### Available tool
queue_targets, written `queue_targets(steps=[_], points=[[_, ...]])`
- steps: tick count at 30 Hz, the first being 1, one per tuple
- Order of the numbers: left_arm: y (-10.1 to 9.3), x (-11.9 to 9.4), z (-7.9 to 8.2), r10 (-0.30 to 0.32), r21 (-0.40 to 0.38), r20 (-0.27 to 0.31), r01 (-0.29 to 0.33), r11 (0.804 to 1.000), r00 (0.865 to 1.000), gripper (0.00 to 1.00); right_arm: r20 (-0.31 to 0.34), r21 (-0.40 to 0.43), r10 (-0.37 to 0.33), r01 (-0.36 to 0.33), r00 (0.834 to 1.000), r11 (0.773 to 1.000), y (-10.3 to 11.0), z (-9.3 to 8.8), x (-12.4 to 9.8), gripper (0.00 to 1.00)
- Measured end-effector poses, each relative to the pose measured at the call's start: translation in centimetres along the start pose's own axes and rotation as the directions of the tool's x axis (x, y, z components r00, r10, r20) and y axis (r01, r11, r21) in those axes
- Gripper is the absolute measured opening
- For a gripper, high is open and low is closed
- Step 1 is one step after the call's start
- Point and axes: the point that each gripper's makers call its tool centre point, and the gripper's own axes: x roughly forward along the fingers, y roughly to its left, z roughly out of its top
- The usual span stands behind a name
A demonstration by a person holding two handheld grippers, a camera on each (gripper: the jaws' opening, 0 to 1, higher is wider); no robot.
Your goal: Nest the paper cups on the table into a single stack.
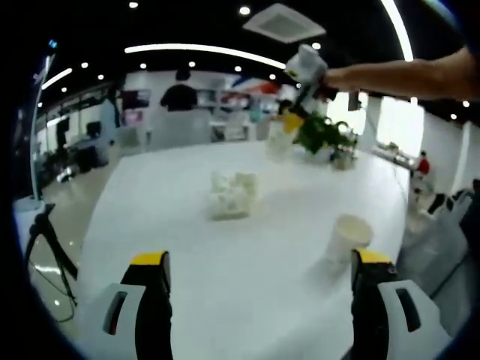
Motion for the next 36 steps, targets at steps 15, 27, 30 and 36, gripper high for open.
queue_targets(steps=[15, 27, 30, 36], points=[[-0.8, -1.5, -0.5, -0.023, 0.006, -0.037, 0.023, 1.0, 0.999, 0.98, 0.001, -0.012, -0.01, 0.01, 1.0, 1.0, 0.6, 2.5, -1.6, 0.0], [-0.8, -1.9, -0.5, -0.011, -0.001, -0.042, 0.011, 1.0, 0.999, 0.98, -0.02, -0.023, -0.038, 0.038, 0.999, 0.999, 1.2, 3.0, -2.7, 0.0], [-0.6, -2.0, -0.6, -0.002, 0.015, -0.05, 0.003, 1.0, 0.999, 0.98, -0.021, -0.019, -0.042, 0.041, 0.999, 0.999, 1.3, 2.9, -2.8, 0.0], [-0.5, -2.2, -1.2, 0.006, 0.019, -0.077, -0.005, 1.0, 0.997, 0.98, -0.029, -0.022, -0.04, 0.04, 0.999, 0.999, 2.3, 2.5, -2.9, 0.0]])
